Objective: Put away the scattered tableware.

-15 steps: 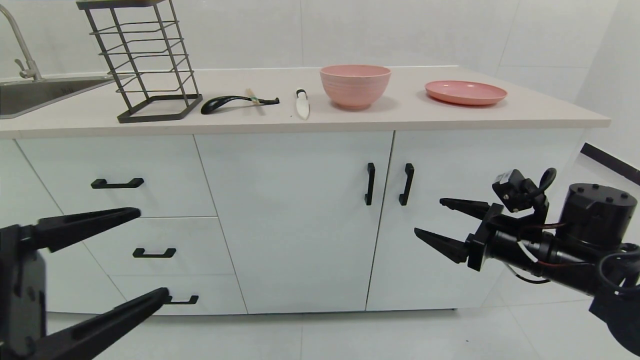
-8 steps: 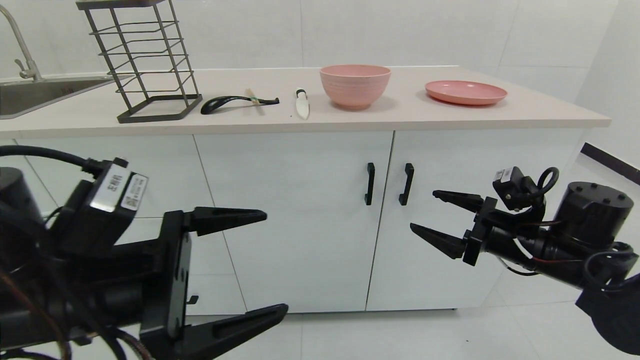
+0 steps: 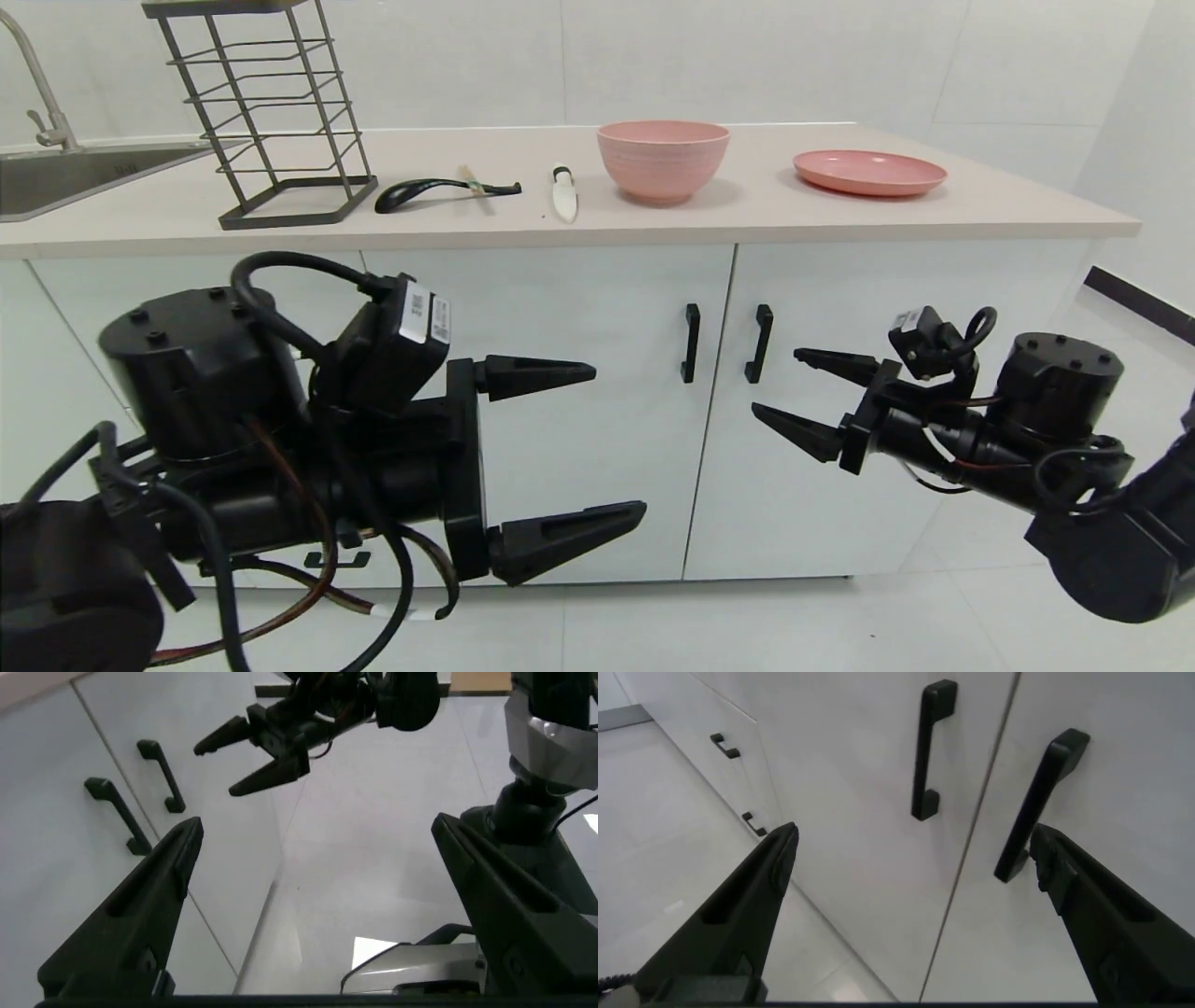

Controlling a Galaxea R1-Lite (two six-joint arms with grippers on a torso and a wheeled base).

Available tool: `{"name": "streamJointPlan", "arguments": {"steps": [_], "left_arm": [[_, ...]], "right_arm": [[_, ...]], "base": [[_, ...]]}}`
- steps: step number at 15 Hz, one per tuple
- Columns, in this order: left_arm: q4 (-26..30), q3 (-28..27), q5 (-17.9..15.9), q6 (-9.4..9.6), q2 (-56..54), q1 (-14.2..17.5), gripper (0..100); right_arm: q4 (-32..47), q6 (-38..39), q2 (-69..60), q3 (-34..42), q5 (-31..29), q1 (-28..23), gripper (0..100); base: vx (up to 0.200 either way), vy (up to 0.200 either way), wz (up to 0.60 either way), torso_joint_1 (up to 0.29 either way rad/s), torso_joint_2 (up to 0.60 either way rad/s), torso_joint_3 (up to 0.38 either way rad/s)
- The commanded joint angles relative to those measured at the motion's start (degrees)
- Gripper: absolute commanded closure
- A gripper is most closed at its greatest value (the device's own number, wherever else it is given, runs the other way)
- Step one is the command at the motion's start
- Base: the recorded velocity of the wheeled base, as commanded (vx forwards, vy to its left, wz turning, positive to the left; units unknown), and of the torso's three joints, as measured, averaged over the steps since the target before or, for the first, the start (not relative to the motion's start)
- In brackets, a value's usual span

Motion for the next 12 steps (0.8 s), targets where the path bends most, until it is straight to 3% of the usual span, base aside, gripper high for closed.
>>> {"name": "streamJointPlan", "arguments": {"steps": [1, 4, 7, 12], "left_arm": [[-0.1, -2.1, 0.4, -0.47, 4.9, 0.1, 0], [-0.1, -6.3, 1.0, -0.29, 10.1, 0.3, 0], [-0.2, -12.5, 8.6, 0.67, 15.7, -0.2, 0], [-0.2, -16.7, 8.9, 0.76, 19.4, -3.8, 0]], "right_arm": [[0.0, 0.0, 3.7, -3.2, 0.0, -1.1, 0], [0.0, -0.1, 6.2, -5.7, 0.3, -1.5, 0], [-1.7, -0.2, 9.7, -9.3, 2.4, -1.3, 0], [-3.2, -0.2, 12.0, -11.7, 3.9, -1.4, 0]], "base": [[0.000, 0.000, 0.00, 0.000, 0.00, 0.000], [0.000, 0.000, 0.00, 0.000, 0.00, 0.000], [0.000, 0.000, 0.00, 0.000, 0.00, 0.000], [0.000, 0.000, 0.00, 0.000, 0.00, 0.000]]}}
